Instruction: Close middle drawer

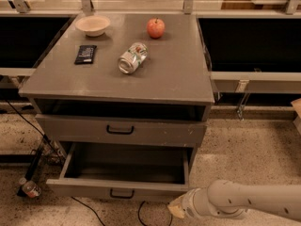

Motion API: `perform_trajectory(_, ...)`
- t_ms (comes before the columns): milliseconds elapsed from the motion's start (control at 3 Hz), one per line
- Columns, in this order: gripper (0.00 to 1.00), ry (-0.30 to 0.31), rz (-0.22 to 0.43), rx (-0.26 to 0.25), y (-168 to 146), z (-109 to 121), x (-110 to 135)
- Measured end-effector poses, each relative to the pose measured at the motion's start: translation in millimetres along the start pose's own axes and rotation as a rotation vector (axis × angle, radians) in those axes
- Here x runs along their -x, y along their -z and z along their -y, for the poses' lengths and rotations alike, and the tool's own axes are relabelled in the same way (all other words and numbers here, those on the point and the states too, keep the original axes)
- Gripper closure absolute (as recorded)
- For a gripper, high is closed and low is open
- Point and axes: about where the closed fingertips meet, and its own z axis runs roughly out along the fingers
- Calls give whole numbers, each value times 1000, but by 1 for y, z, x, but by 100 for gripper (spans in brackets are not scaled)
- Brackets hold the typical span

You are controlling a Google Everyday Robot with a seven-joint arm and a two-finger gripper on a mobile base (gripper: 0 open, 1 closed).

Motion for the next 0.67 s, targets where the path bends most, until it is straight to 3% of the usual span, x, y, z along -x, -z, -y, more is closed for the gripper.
perform_trajectory(667,100,-8,10,-7,-4,2,5)
